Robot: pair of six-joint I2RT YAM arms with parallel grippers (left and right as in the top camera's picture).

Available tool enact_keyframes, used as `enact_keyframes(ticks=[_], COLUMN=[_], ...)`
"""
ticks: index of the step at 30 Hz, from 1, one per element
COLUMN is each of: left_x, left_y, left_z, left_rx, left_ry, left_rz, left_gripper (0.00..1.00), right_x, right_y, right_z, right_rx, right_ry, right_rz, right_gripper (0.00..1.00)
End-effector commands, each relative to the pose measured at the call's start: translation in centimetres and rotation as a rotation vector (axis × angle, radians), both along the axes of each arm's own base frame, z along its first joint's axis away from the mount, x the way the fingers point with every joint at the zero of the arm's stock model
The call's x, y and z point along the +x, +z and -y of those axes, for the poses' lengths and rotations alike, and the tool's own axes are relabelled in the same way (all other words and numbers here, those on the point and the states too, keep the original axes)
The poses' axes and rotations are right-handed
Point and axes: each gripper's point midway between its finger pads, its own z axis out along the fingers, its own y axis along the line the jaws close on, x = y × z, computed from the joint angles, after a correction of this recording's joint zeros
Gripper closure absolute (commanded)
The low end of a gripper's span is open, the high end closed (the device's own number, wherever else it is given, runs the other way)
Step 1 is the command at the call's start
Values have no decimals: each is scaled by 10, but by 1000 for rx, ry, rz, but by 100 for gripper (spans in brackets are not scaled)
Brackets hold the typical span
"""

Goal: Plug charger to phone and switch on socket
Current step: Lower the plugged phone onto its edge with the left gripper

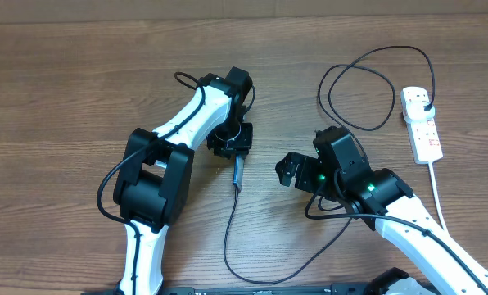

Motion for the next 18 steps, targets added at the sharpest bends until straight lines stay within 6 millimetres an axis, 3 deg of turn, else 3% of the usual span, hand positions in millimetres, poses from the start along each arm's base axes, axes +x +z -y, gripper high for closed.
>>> enact_keyframes(ticks=[1, 5, 9, 13, 15, 17, 18], left_x=[0, 3, 4, 5, 4, 4, 4], left_y=[4, 3, 3, 3, 3, 3, 3], left_z=[3, 5, 5, 6, 5, 6, 5], left_rx=[-5, -11, -13, -14, -14, -14, -14], left_ry=[7, 7, 7, 7, 7, 7, 7], left_rz=[9, 22, 27, 28, 27, 27, 27], left_gripper=[60, 58, 49, 76, 82, 80, 74], right_x=[5, 5, 5, 5, 5, 5, 5], right_y=[5, 5, 5, 5, 5, 5, 5], right_z=[0, 0, 0, 0, 0, 0, 0], right_rx=[-2, -2, -2, -2, -2, -2, -2], right_ry=[-1, -1, -1, -1, -1, -1, -1], right_rz=[20, 20, 20, 20, 20, 20, 20], right_gripper=[0, 0, 0, 0, 0, 0, 0])
